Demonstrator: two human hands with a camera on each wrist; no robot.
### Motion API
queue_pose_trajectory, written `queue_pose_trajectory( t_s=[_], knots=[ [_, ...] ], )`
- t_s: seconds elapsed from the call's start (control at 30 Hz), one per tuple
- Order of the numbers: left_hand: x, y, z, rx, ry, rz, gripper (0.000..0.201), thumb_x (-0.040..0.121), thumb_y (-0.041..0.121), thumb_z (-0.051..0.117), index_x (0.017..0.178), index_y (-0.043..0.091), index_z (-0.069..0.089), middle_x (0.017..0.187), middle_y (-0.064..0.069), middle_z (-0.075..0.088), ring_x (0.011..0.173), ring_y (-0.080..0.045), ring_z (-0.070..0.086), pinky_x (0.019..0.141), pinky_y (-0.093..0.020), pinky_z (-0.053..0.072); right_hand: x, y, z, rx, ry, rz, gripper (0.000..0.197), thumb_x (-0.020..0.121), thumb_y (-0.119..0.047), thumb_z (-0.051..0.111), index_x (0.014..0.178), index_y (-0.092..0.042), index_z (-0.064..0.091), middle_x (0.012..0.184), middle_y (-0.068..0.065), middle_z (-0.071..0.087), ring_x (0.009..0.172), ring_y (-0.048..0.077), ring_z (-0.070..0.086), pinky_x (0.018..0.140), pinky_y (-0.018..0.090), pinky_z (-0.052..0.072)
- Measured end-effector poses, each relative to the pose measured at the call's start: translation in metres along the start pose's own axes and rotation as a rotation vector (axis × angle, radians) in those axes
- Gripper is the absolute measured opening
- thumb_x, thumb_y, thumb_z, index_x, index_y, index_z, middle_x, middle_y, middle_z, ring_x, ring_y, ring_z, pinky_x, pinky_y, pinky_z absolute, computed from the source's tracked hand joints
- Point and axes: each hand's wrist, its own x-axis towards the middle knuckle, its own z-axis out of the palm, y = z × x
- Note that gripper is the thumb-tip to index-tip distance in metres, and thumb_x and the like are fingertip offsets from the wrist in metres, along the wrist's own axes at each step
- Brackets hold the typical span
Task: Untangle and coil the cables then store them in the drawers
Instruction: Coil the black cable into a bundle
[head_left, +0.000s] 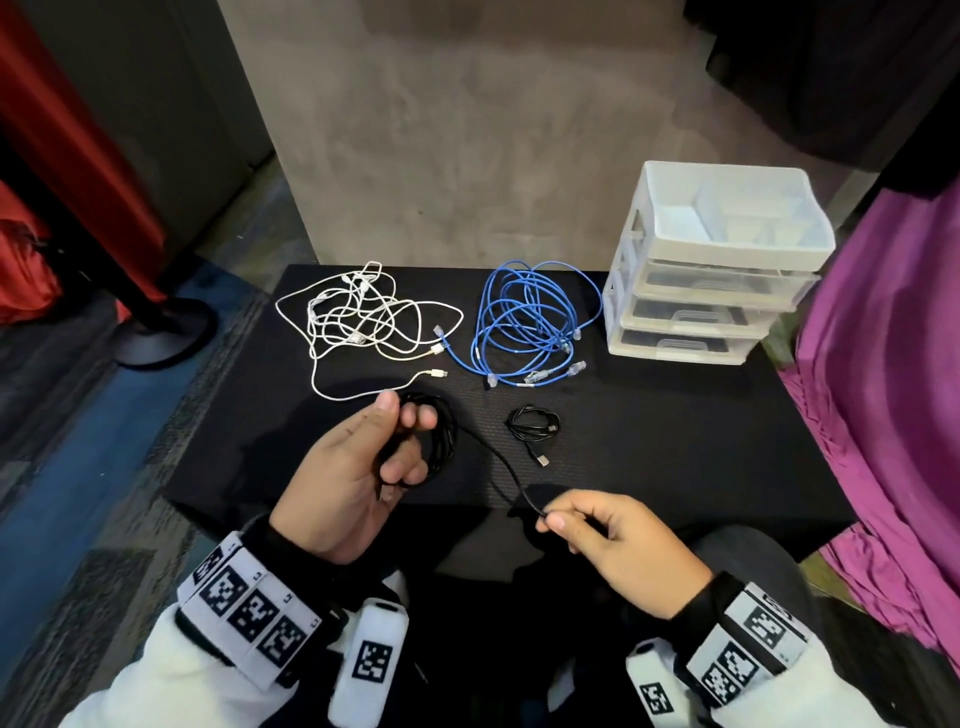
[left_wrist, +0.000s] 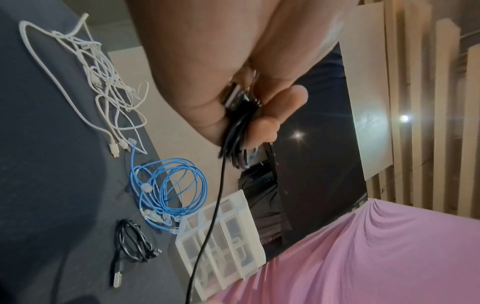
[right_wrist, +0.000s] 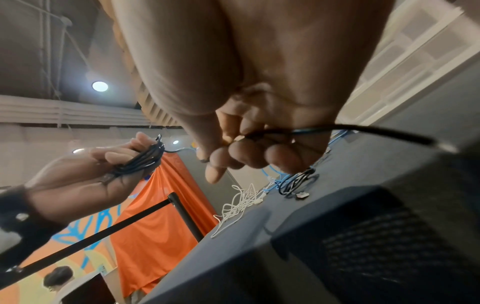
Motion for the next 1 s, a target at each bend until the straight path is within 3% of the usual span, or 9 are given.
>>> queue_pose_trajectory(
  t_s=[0.1,0.17,0.27,0.4,0.53,0.67,0.8,0.9,1.0],
  knots=[
    [-0.002,-0.004,-0.002,0.038,-0.017,-0.08,0.032,0.104,0.035,0.041,0.087,0.011,0.054,0.072,-0.003,0.05,0.052,-0.008,0.039,0.039,-0.014,0.03,-0.004,0.006,0.0,-0.23,0.016,-0.035,0.014,0.1,-0.029,0.065,0.09,-0.033,0.075,0.09,-0.014,0.068,0.093,0.006,0.058,0.091,0.018,0.039],
    [-0.005,-0.011,0.001,0.064,-0.058,-0.123,0.032,0.103,0.037,0.043,0.085,0.013,0.056,0.067,-0.002,0.043,0.057,-0.012,0.042,0.039,-0.014,0.028,0.0,0.008,0.001,-0.354,0.071,-0.048,0.01,0.096,-0.032,0.069,0.089,-0.035,0.076,0.091,-0.013,0.066,0.095,0.008,0.055,0.092,0.02,0.037],
    [-0.01,-0.02,0.012,0.009,-0.121,-0.146,0.028,0.102,0.031,0.043,0.085,0.01,0.05,0.072,-0.002,0.05,0.062,-0.014,0.037,0.04,-0.014,0.035,0.01,0.001,0.008,-0.17,0.115,0.018,0.008,0.092,-0.031,0.069,0.087,-0.025,0.072,0.076,-0.009,0.063,0.074,0.01,0.057,0.079,0.034,0.048],
    [-0.014,-0.026,0.027,-0.057,-0.175,-0.154,0.026,0.103,0.023,0.042,0.083,0.007,0.047,0.083,-0.005,0.055,0.055,-0.01,0.038,0.046,-0.016,0.043,0.019,-0.025,0.019,0.372,0.168,0.121,0.008,0.098,-0.006,0.066,0.091,-0.002,0.064,0.069,0.006,0.059,0.06,0.014,0.06,0.06,0.027,0.049],
    [-0.016,-0.039,0.028,-0.023,-0.215,-0.168,0.028,0.104,0.026,0.051,0.083,0.007,0.051,0.087,-0.008,0.06,0.061,-0.011,0.055,0.062,-0.024,0.052,0.02,-0.069,0.018,1.009,0.14,0.188,0.007,0.098,0.001,0.057,0.102,-0.003,0.061,0.078,0.024,0.06,0.055,0.025,0.065,0.05,0.031,0.056],
    [-0.014,-0.045,0.024,0.081,-0.14,-0.146,0.032,0.102,0.033,0.054,0.085,0.006,0.055,0.091,-0.016,0.066,0.083,-0.022,0.07,0.079,-0.032,0.059,0.023,-0.077,0.017,1.081,0.148,0.199,0.008,0.099,-0.004,0.057,0.106,-0.006,0.059,0.089,0.029,0.061,0.06,0.029,0.062,0.057,0.036,0.059],
    [-0.01,-0.051,0.014,0.324,-0.113,-0.041,0.04,0.09,0.054,0.063,0.088,0.014,0.062,0.091,-0.02,0.071,0.09,-0.032,0.063,0.091,-0.05,0.047,0.024,-0.068,0.016,1.028,0.201,0.218,0.009,0.092,-0.019,0.071,0.097,-0.014,0.065,0.088,0.016,0.058,0.074,0.026,0.061,0.079,0.042,0.048],
    [-0.008,-0.057,0.01,0.456,-0.108,0.036,0.041,0.093,0.056,0.057,0.089,0.016,0.063,0.09,-0.017,0.069,0.089,-0.031,0.064,0.099,-0.061,0.046,0.021,-0.062,0.016,0.987,0.094,0.262,0.021,0.087,-0.029,0.073,0.102,-0.016,0.07,0.107,0.027,0.058,0.095,0.038,0.053,0.073,0.038,0.04],
    [-0.004,-0.064,0.006,0.626,-0.088,0.131,0.036,0.097,0.055,0.052,0.089,0.023,0.065,0.097,-0.015,0.068,0.094,-0.032,0.067,0.098,-0.062,0.048,0.018,-0.063,0.015,1.022,-0.019,0.291,0.03,0.088,-0.033,0.07,0.11,-0.013,0.071,0.11,0.023,0.07,0.089,0.032,0.064,0.074,0.036,0.038]
  ],
)
